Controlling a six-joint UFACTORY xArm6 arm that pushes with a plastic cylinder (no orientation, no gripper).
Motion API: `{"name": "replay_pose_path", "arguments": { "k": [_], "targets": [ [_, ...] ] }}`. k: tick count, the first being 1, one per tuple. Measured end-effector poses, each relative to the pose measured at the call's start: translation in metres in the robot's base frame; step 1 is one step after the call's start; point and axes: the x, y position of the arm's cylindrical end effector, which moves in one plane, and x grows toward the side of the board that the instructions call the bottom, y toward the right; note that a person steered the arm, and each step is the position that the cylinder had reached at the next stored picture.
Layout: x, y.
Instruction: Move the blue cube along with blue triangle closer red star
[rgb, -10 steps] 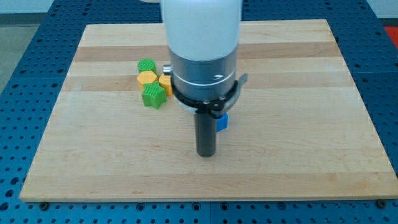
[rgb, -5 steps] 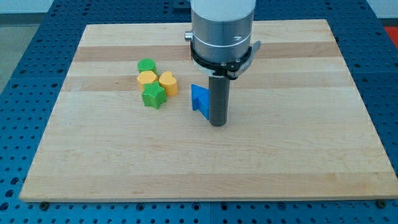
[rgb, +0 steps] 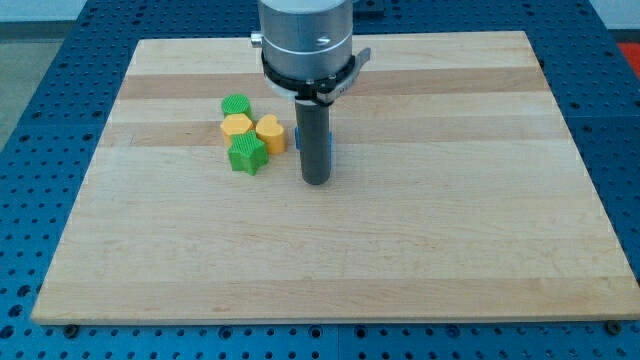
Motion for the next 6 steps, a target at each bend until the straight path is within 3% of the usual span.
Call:
{"name": "replay_pose_path", "arguments": {
  "k": [6],
  "targets": [
    [-0.113,0.000]
  ]
}}
